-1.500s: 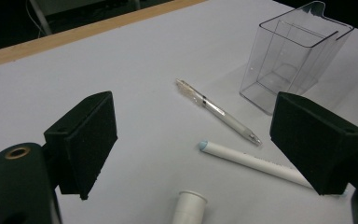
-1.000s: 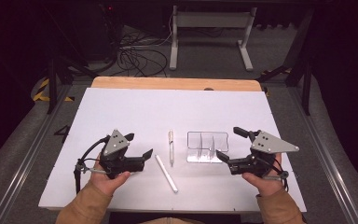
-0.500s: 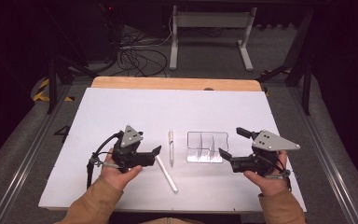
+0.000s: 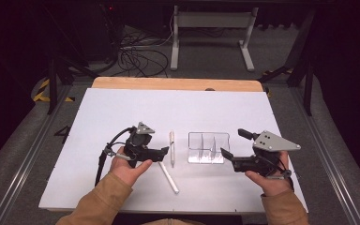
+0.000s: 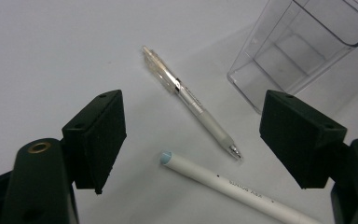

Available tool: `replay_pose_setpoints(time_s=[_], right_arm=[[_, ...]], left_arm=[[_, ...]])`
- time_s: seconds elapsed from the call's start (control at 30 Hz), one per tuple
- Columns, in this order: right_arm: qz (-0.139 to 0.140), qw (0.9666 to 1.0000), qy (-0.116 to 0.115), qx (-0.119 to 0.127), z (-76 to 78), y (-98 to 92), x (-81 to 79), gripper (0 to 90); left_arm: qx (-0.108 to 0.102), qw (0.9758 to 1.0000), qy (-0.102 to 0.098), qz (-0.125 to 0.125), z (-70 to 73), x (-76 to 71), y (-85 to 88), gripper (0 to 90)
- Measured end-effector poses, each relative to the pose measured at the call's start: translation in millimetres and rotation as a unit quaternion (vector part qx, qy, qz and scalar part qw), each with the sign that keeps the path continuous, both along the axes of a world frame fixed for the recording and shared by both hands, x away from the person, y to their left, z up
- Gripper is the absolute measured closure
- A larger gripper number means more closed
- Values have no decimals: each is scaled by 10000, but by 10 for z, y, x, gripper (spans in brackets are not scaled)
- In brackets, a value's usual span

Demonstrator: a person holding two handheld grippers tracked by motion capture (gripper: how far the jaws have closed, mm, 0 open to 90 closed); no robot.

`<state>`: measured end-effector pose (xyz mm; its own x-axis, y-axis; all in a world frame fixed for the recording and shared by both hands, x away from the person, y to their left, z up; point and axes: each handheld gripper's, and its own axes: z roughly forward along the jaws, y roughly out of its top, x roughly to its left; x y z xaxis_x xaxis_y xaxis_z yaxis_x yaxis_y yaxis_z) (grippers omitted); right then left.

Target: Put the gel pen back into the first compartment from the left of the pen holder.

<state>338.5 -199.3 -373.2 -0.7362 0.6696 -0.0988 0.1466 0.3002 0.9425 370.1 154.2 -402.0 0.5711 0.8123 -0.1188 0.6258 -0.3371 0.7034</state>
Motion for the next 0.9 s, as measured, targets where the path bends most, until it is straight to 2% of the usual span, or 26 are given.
replay_pose_setpoints(time_s=[0.03,0.1,0.2,0.33,0.4,0.57,0.67,0.73,0.83,0.9], right_arm=[[8,10000,11,9,-2,1,1,147],[-4,10000,11,14,-5,0,1,151],[20,10000,34,9,-7,-4,4,160],[17,10000,47,18,-10,-8,4,160],[19,10000,43,16,-9,-10,4,160],[16,10000,35,23,-11,-9,5,160],[19,10000,33,23,-11,-8,6,160],[23,10000,11,23,-8,-9,6,160],[17,10000,31,31,-3,-9,-1,160],[22,10000,17,33,-2,-10,-3,160]], left_arm=[[24,10000,65,-29,3,23,-1,234],[-72,9996,262,16,0,48,-18,239],[-18,9995,286,155,-12,96,-27,275],[-135,9984,502,230,-22,137,-27,287],[-90,9986,442,273,-29,150,-32,286],[-135,9975,638,270,-54,183,-46,296],[-135,9974,638,307,-58,191,-55,318],[-178,9967,706,346,-63,198,-68,321],[-151,9951,903,372,-93,231,-89,327],[-76,9945,959,413,-115,249,-112,335]])
